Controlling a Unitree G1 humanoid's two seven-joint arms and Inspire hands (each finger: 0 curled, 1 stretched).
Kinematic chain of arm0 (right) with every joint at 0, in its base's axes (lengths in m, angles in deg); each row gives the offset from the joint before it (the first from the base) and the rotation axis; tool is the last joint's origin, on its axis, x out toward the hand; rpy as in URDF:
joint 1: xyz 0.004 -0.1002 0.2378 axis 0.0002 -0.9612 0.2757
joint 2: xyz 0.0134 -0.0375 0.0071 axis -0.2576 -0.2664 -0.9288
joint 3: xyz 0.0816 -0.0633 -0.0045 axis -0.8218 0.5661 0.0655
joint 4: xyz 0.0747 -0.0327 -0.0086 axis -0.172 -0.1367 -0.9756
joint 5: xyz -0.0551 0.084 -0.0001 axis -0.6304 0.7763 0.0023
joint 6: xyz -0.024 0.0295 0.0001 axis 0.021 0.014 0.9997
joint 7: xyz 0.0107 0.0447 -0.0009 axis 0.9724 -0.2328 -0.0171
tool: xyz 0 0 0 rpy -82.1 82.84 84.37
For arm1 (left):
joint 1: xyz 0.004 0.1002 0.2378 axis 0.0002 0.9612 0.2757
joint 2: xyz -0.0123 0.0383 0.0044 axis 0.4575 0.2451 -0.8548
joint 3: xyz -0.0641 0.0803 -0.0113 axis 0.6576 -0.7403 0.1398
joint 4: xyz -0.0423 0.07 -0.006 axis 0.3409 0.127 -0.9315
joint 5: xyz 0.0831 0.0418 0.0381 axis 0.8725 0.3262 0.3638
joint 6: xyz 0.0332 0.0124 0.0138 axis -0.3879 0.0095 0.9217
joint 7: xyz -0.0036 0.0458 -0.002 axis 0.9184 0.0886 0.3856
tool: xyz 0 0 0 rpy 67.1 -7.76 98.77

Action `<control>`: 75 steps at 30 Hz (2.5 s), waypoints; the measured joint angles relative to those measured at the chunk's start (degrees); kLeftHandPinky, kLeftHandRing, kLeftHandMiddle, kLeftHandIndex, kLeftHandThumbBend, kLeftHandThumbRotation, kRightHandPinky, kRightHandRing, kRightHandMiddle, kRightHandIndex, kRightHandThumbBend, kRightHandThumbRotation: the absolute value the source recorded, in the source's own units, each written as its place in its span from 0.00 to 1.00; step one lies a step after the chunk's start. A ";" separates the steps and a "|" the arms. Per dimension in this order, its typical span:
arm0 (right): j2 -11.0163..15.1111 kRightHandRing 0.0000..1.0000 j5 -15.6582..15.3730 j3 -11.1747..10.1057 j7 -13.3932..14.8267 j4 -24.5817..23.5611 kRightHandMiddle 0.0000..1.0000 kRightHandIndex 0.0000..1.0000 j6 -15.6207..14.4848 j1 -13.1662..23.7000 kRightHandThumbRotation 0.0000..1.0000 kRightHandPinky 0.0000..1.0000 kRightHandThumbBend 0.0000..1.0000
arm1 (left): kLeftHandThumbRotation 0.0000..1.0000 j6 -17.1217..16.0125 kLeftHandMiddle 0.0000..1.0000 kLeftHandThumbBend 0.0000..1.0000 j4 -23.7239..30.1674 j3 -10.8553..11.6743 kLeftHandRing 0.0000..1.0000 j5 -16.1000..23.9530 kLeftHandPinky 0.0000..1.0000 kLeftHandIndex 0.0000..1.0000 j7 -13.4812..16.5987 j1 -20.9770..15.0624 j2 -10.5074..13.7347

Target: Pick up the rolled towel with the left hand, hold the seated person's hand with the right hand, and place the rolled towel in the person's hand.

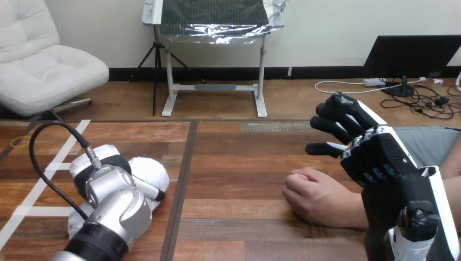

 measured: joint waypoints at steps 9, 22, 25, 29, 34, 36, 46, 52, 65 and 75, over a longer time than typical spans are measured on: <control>0.00 0.81 0.08 0.00 0.00 0.00 0.83 0.83 0.00 0.01 1.00 0.67 0.93 | 0.00 -0.53 0.19 0.67 3.91 0.11 0.08 -0.01 0.01 0.65 0.60 2.18 0.24; 0.00 0.82 0.08 -0.05 0.00 0.00 0.83 0.84 0.02 -0.03 1.00 0.68 0.91 | 0.00 -2.26 0.21 0.67 12.99 3.96 0.11 -2.44 0.03 0.48 6.62 8.78 -0.78; 0.01 0.82 0.08 0.00 0.00 0.00 0.82 0.84 0.02 -0.07 1.00 0.68 0.90 | 0.00 -3.25 0.23 0.68 15.46 5.07 0.13 -3.57 0.05 0.42 8.13 10.78 -1.03; 0.03 0.82 0.09 0.01 0.00 0.00 0.82 0.84 0.02 -0.26 1.00 0.68 0.89 | 0.00 -4.30 0.24 0.68 18.75 6.66 0.14 -4.81 0.07 0.39 9.72 13.43 -1.57; 0.05 0.83 0.14 0.04 -0.01 0.00 0.83 0.84 -0.01 -0.59 1.00 0.69 0.88 | 0.00 -6.02 0.25 0.67 22.78 8.85 0.16 -6.89 0.09 0.38 11.77 16.88 -2.53; 0.06 0.83 0.16 0.06 -0.01 0.00 0.83 0.84 -0.03 -0.69 1.00 0.70 0.87 | 0.00 -6.78 0.26 0.66 24.21 9.72 0.17 -7.85 0.10 0.38 12.58 18.06 -2.99; 0.10 0.85 0.30 0.09 -0.05 0.04 0.84 0.85 -0.08 -1.15 1.00 0.73 0.85 | 0.00 -13.77 0.29 0.59 30.73 14.02 0.19 -13.97 0.12 0.38 17.26 24.68 -5.81; 0.21 0.85 0.50 0.08 -0.16 0.40 0.84 0.86 -0.08 -1.12 1.00 0.76 0.82 | 0.00 -19.74 0.29 0.57 34.08 16.20 0.19 -18.32 0.13 0.38 20.22 28.35 -7.78; 0.51 0.85 -0.08 -0.53 -0.17 4.16 0.85 0.86 -0.06 -0.57 0.97 0.78 0.75 | 0.00 -35.37 0.27 0.53 38.37 19.42 0.19 -26.09 0.13 0.36 26.14 33.19 -11.21; 0.80 0.86 -4.69 -3.04 0.59 8.37 0.85 0.86 -0.15 1.16 0.97 0.81 0.79 | 0.00 -46.68 0.27 0.50 39.93 22.00 0.20 -29.68 0.15 0.35 30.38 33.53 -12.71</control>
